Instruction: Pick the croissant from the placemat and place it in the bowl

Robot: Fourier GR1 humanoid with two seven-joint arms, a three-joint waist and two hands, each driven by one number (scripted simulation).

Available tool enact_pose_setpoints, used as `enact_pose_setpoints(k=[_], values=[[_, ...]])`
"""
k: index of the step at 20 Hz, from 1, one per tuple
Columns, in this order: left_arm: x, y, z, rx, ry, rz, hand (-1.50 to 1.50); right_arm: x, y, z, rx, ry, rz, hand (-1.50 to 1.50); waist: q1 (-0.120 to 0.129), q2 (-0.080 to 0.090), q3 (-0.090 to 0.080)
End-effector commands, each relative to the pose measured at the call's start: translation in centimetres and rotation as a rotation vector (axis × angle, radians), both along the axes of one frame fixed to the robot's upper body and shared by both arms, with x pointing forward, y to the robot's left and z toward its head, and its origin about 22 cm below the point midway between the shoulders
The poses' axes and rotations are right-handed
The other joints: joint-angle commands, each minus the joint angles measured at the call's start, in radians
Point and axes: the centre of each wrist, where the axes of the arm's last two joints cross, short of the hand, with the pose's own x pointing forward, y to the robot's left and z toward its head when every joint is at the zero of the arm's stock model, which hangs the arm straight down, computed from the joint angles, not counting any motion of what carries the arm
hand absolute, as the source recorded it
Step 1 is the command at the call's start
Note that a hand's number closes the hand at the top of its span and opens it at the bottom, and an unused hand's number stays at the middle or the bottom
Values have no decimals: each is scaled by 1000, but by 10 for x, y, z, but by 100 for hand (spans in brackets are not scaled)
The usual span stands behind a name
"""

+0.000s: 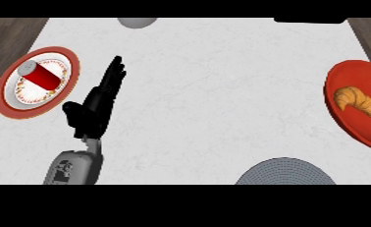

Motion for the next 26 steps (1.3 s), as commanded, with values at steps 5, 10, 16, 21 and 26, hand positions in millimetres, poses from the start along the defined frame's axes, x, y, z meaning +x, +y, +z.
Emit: enact_pose_setpoints(k=[5,10,16,21,26], values=[[-5,4,-5,9,6,-5,0,-8,-28,27,345,-3,96,-150,-10,2,0],[-4,4,1,21,-9,7,0,-21,-41,29,396,95,70,-150,-3,4,2],[-6,2,-6,-13,17,9,0,-28,-48,34,477,147,90,-150,-9,7,4],[-4,0,1,-4,-11,15,0,-31,-48,37,486,189,132,-150,-19,5,7],[-6,12,-1,4,-13,27,0,-44,-54,32,487,193,124,-150,-26,3,9]])
